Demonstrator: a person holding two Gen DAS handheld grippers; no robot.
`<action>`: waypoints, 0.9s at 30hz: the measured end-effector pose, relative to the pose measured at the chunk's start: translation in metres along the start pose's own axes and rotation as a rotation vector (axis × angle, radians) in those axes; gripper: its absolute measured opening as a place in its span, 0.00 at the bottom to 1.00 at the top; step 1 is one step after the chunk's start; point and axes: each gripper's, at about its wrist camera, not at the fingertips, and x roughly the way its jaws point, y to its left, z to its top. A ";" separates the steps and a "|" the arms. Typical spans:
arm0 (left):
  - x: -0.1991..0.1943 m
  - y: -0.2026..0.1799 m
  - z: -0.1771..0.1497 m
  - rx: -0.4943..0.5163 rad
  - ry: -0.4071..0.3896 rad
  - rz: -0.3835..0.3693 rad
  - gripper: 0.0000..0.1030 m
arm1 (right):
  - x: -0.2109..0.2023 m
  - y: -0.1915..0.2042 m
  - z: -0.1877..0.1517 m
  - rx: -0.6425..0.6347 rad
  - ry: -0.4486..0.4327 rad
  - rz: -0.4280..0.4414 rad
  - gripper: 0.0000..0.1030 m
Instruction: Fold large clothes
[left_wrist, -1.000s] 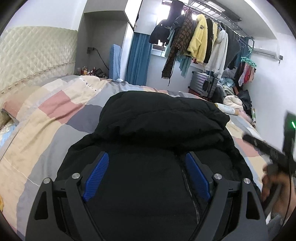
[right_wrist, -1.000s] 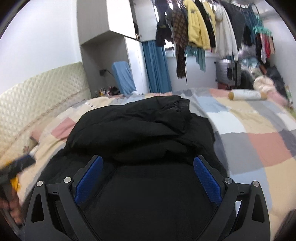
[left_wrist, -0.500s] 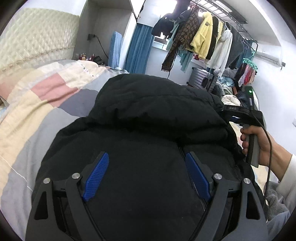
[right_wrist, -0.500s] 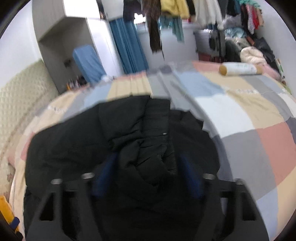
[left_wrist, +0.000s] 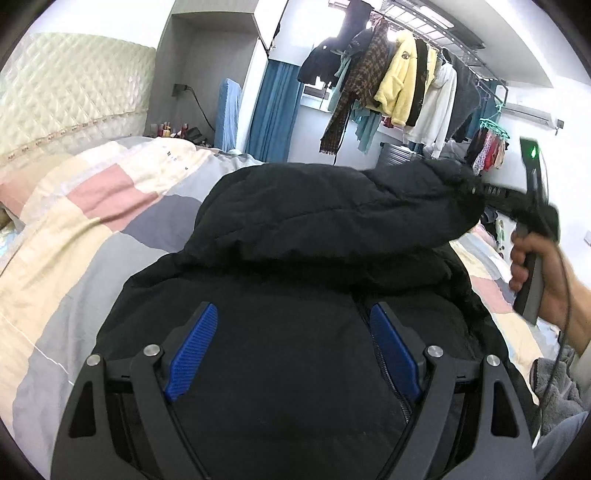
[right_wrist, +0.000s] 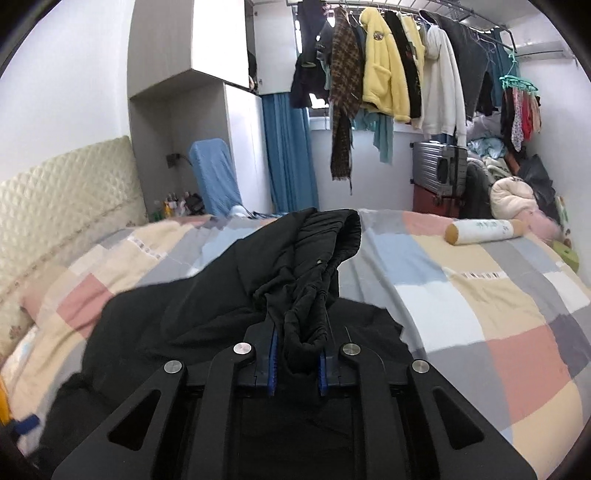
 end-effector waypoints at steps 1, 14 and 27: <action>0.000 0.001 0.000 -0.002 0.000 -0.002 0.83 | 0.007 -0.001 -0.004 0.003 0.012 -0.012 0.13; 0.005 0.020 -0.005 -0.011 0.034 0.047 0.83 | 0.077 -0.035 -0.065 0.121 0.172 -0.039 0.17; -0.038 -0.010 0.013 0.002 -0.008 0.048 0.83 | -0.030 -0.047 -0.041 0.156 0.170 0.088 0.49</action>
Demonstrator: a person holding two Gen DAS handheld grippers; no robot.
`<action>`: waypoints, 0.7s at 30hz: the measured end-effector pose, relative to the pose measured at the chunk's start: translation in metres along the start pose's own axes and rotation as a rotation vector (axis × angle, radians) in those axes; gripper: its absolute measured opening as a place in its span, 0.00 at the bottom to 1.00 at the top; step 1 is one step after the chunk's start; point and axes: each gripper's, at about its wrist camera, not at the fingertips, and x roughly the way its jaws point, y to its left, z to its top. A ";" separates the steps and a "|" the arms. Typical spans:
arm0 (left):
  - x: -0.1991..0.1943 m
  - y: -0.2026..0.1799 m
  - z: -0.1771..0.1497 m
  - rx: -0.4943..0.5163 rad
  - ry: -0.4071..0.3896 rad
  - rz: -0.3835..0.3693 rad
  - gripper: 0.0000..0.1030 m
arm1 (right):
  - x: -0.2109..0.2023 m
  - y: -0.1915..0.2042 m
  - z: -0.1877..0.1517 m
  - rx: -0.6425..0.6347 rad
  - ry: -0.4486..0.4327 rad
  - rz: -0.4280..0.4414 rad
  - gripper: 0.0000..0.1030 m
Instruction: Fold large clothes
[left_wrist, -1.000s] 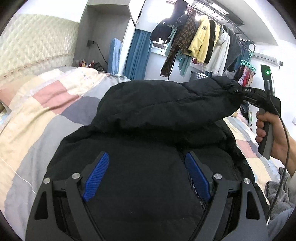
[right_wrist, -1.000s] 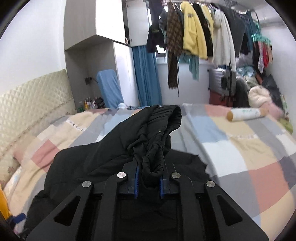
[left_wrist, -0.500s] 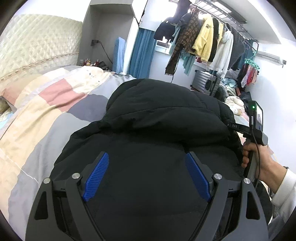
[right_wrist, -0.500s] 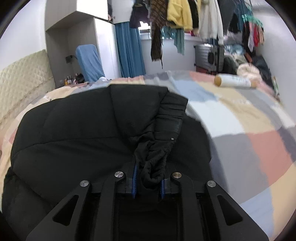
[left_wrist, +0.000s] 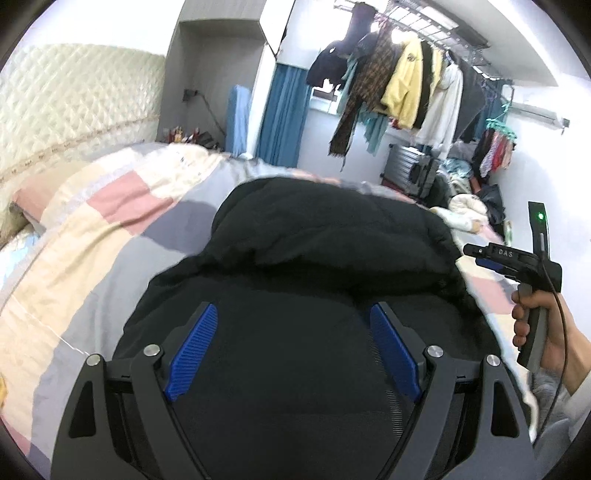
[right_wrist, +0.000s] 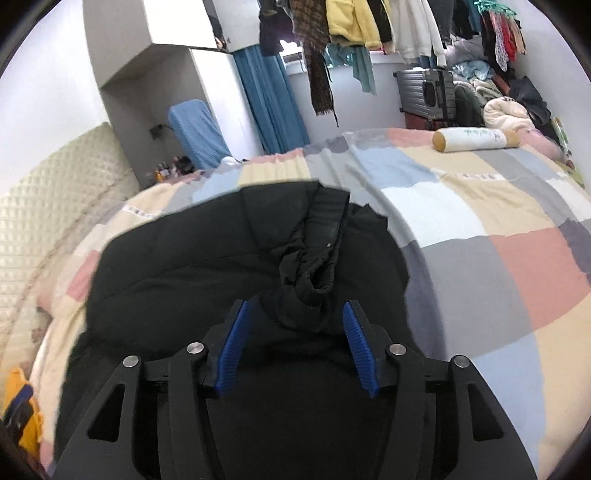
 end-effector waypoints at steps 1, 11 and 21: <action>-0.009 -0.005 0.005 0.003 -0.009 -0.004 0.83 | -0.012 0.002 0.003 -0.007 -0.015 0.006 0.49; -0.120 -0.045 0.068 0.044 -0.099 0.008 0.83 | -0.163 0.027 0.031 -0.106 -0.121 0.004 0.49; -0.170 -0.036 0.097 0.012 0.075 -0.093 0.83 | -0.253 0.017 0.007 -0.086 -0.087 0.130 0.51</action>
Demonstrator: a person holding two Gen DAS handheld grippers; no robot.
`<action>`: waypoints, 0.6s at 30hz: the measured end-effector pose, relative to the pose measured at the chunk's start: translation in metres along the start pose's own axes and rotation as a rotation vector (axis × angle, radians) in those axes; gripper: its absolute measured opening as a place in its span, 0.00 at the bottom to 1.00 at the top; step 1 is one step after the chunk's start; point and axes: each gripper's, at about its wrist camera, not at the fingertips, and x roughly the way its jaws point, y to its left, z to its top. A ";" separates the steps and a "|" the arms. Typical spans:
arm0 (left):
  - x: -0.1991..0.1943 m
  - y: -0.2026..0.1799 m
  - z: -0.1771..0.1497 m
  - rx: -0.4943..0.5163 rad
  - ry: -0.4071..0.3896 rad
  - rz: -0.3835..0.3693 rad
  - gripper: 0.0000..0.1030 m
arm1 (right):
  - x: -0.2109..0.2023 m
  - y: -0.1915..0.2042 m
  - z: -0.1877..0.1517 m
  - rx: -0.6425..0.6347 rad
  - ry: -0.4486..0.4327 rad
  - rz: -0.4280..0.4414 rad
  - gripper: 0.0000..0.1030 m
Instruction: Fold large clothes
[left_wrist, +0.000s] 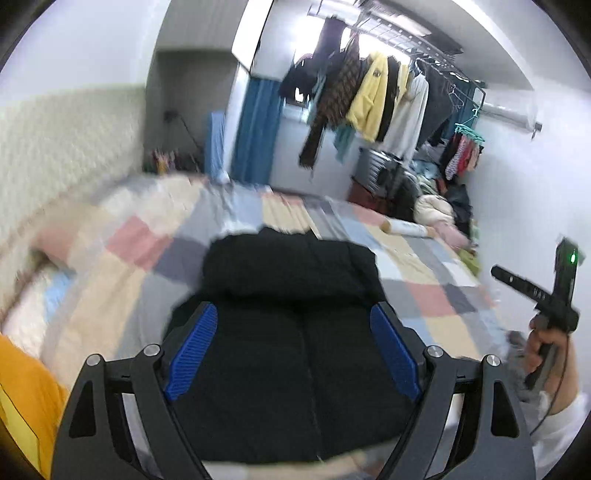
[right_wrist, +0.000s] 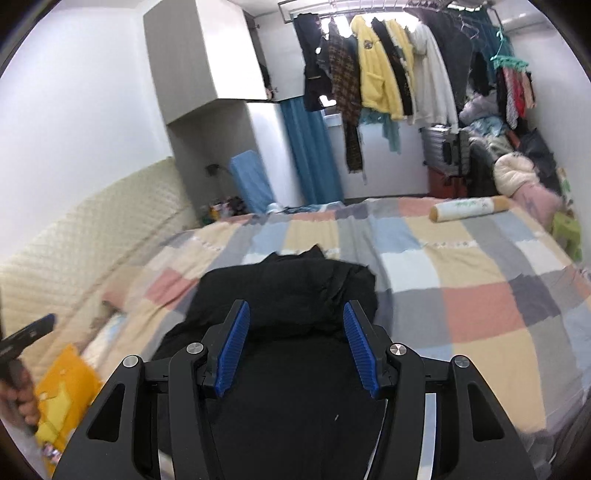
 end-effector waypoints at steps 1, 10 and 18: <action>0.000 0.006 -0.003 -0.018 0.027 -0.011 0.83 | -0.003 -0.001 -0.005 0.004 0.021 0.013 0.51; 0.035 0.093 -0.050 -0.159 0.263 -0.081 0.83 | 0.005 -0.045 -0.066 0.183 0.266 0.208 0.51; 0.089 0.188 -0.100 -0.386 0.455 -0.091 0.82 | 0.059 -0.092 -0.121 0.295 0.490 0.258 0.51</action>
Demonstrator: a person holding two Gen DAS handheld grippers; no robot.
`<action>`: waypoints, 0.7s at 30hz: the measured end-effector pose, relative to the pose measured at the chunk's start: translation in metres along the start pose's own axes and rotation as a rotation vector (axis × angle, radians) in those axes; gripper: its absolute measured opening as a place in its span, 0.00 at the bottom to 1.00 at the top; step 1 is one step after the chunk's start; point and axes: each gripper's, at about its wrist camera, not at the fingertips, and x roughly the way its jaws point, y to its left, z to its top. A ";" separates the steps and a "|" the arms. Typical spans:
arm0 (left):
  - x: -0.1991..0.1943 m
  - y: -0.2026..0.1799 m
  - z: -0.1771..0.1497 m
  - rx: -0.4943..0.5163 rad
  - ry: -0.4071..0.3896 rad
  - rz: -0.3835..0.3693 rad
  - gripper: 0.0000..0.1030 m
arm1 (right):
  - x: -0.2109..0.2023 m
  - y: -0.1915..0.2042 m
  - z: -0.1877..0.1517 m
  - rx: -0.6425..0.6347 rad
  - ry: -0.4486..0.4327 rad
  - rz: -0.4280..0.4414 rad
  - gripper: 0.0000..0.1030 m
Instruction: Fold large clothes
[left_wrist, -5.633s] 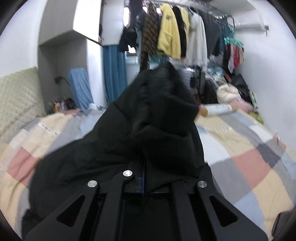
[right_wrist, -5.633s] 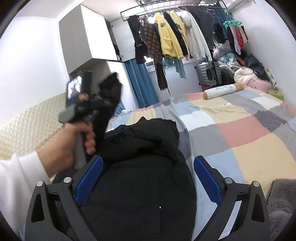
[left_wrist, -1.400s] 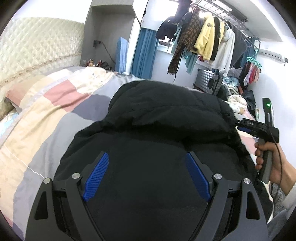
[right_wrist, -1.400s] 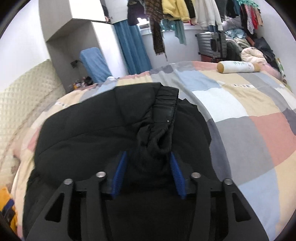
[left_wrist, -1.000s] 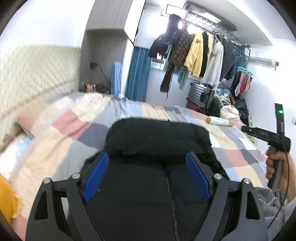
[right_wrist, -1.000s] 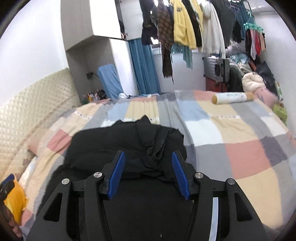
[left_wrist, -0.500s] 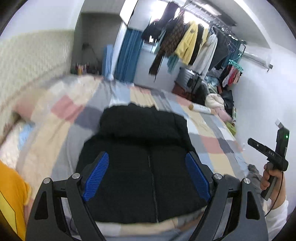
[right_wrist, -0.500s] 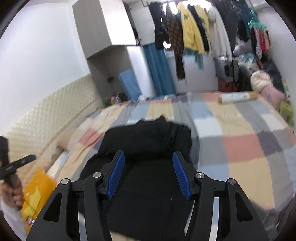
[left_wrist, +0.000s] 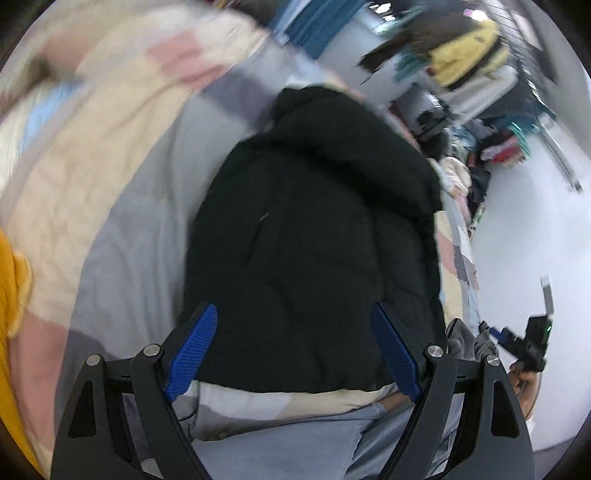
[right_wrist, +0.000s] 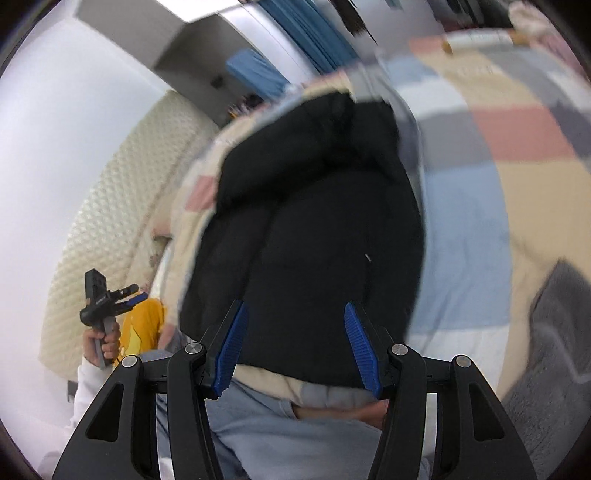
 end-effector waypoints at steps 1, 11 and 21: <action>0.009 0.015 0.001 -0.033 0.027 0.000 0.82 | 0.006 -0.006 0.001 0.008 0.022 0.005 0.51; 0.073 0.065 -0.003 -0.159 0.257 -0.014 0.82 | 0.068 -0.056 0.006 0.052 0.266 0.020 0.70; 0.116 0.077 0.002 -0.187 0.389 -0.007 0.82 | 0.118 -0.105 0.011 0.162 0.401 0.011 0.79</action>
